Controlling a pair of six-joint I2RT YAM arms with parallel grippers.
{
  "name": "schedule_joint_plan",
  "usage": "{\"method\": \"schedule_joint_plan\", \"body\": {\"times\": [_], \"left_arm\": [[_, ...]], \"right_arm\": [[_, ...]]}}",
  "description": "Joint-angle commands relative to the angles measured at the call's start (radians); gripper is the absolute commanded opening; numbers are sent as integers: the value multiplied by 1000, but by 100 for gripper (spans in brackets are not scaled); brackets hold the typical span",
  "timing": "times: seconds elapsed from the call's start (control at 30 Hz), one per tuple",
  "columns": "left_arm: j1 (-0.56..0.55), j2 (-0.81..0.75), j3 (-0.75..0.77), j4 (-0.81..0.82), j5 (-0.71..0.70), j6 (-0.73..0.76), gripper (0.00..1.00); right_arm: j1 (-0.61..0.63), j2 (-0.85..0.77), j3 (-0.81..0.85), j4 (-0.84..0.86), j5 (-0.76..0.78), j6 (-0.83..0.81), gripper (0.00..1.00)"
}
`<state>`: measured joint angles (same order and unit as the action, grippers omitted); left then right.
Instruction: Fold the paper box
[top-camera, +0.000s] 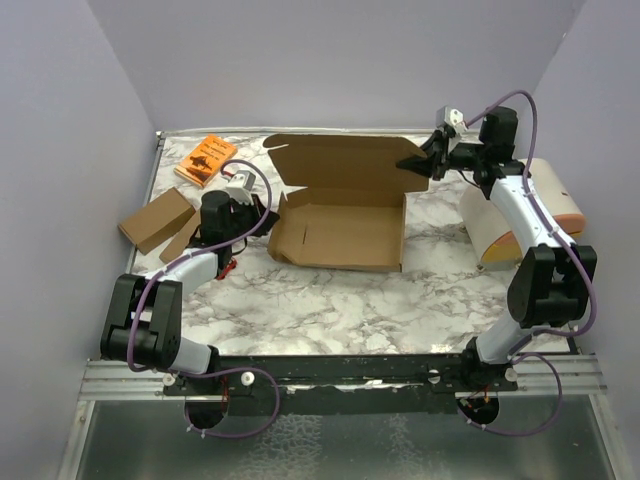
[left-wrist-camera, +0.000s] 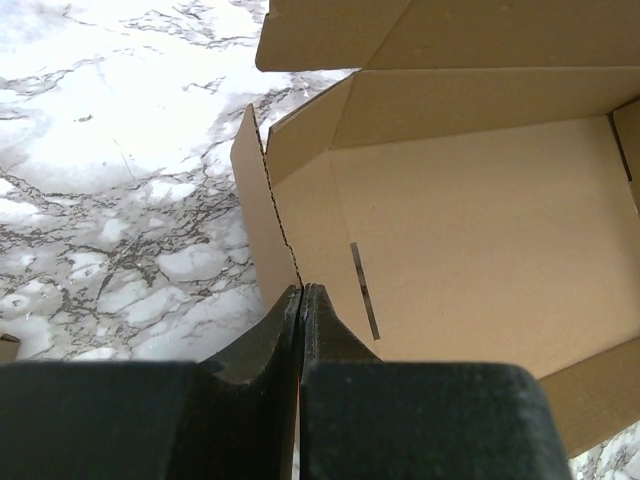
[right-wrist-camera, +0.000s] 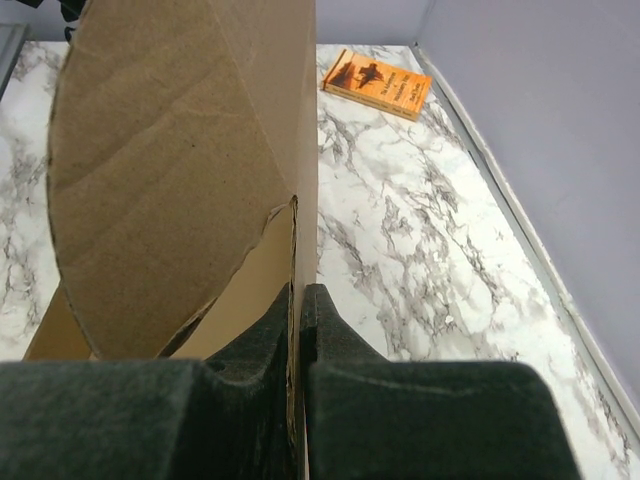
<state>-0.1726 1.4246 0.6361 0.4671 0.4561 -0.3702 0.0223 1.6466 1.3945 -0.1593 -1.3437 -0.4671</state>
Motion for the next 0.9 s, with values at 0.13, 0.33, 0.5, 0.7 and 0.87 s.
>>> {"method": "schedule_joint_plan", "body": {"times": [0.13, 0.33, 0.5, 0.7, 0.87], "left_arm": [[-2, -27, 27, -13, -75, -49, 0], [28, -12, -12, 22, -139, -153, 0], [28, 15, 18, -15, -146, -139, 0], [37, 41, 18, -27, -206, -93, 0], [36, 10, -45, 263, -24, -86, 0]], "right_arm": [[2, -52, -52, 65, 21, 29, 1], [2, -63, -98, 121, -22, 55, 1], [2, -67, -131, 212, -79, 129, 1], [2, -78, -144, 251, -63, 168, 1], [2, -75, -181, 323, -2, 223, 1]]}}
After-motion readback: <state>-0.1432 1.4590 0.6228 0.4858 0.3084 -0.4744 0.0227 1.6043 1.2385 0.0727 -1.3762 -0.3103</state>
